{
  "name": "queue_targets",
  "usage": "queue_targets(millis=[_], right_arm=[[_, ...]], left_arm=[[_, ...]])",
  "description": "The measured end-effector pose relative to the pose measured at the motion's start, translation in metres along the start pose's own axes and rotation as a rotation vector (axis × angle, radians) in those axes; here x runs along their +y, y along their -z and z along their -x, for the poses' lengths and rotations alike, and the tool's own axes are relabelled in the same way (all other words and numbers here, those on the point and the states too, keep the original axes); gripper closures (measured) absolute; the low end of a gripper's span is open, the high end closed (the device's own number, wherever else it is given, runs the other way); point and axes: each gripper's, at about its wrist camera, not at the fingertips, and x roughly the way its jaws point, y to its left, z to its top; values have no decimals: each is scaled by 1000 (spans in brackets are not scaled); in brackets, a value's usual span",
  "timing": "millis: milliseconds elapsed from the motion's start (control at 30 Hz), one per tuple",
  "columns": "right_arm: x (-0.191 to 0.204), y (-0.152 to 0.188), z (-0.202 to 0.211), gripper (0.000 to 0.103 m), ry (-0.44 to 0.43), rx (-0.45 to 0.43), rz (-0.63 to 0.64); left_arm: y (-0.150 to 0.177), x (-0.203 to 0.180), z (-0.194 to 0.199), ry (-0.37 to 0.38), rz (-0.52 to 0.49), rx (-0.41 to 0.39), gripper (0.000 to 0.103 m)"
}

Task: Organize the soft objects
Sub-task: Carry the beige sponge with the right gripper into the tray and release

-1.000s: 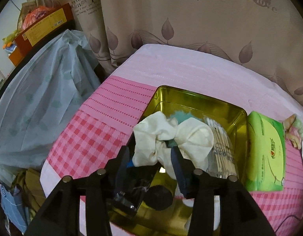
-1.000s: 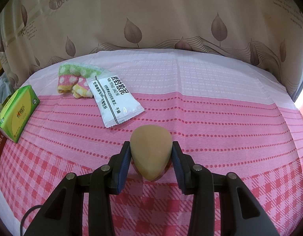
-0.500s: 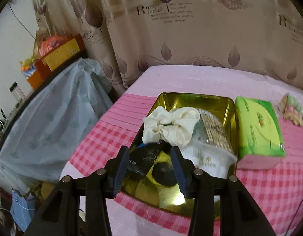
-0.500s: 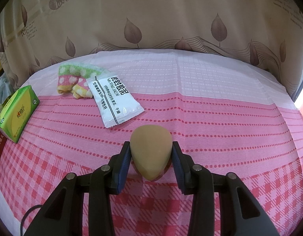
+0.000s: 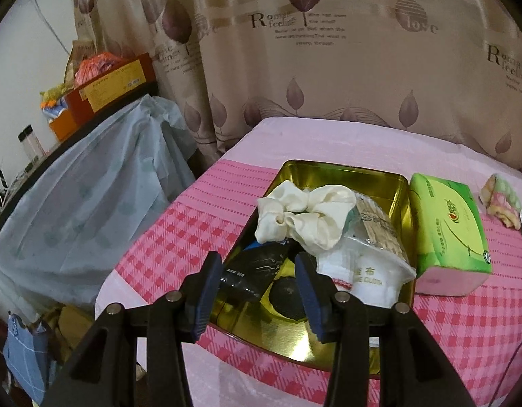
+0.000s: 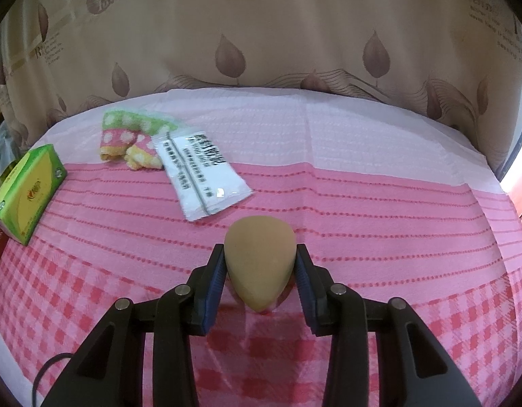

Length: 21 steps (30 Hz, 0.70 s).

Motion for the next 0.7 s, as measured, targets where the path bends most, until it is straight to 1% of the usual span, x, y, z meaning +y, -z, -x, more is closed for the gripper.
queue_targets(millis=[200,333,500,700], right_arm=[[28,-5,8,66,-29,-1,37],[54,-11,17,66,-74,-5,73],[92,-17,29,66,-149,-15,115],[150,-23,46,66,-263,-28,190]], left_arm=[[0,8,-5,-10,36,22,57],[0,13,-7,-18,56,29,57],[-1,22,-6,-41,92,20,57],[-3,41,-5,-76,167,15,57]])
